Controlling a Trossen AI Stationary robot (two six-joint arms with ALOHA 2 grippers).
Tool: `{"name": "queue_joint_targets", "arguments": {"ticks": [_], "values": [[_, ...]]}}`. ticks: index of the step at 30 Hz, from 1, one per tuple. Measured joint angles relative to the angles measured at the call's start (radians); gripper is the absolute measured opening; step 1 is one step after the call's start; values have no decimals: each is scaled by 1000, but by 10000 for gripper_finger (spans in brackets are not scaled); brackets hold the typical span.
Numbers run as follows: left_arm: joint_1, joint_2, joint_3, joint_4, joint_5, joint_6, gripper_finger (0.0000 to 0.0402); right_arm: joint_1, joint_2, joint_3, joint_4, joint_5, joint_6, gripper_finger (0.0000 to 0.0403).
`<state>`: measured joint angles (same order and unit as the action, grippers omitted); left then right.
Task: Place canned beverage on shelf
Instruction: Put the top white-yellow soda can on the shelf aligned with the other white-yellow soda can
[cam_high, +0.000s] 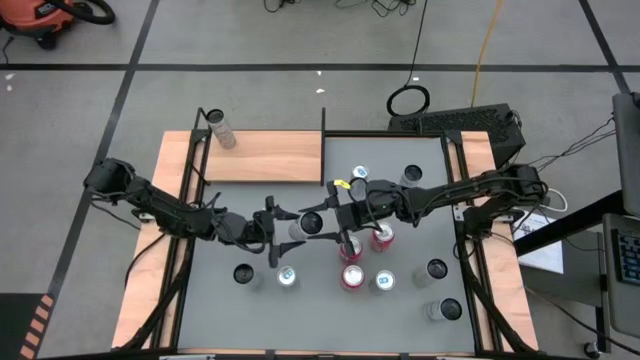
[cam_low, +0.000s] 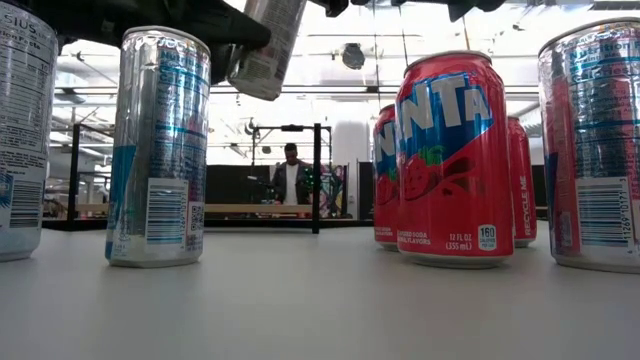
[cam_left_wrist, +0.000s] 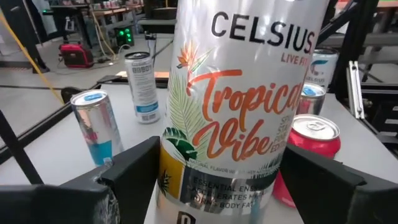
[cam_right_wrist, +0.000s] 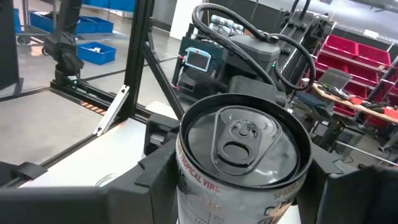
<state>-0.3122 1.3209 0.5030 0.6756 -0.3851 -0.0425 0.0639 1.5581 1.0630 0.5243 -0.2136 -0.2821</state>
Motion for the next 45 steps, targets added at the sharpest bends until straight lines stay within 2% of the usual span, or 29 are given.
{"name": "queue_joint_targets", "arguments": {"ticks": [10,19,28,32,41,45], "values": [[0,0,0,19,-3,-21,321,0,0,0,4,-4,-17,194],[-2,0,0,6,-11,0,380,-1,0,0,30,1,-20,194],[-2,0,0,-4,-54,5,386,-1,0,0,34,1,-21,194],[-2,0,1,-3,-82,4,370,-1,0,0,34,0,-20,194],[-2,0,1,-13,-78,5,296,-1,0,0,30,2,-18,194],[-2,0,1,-15,-76,7,276,-1,0,0,28,2,12,196]]}}
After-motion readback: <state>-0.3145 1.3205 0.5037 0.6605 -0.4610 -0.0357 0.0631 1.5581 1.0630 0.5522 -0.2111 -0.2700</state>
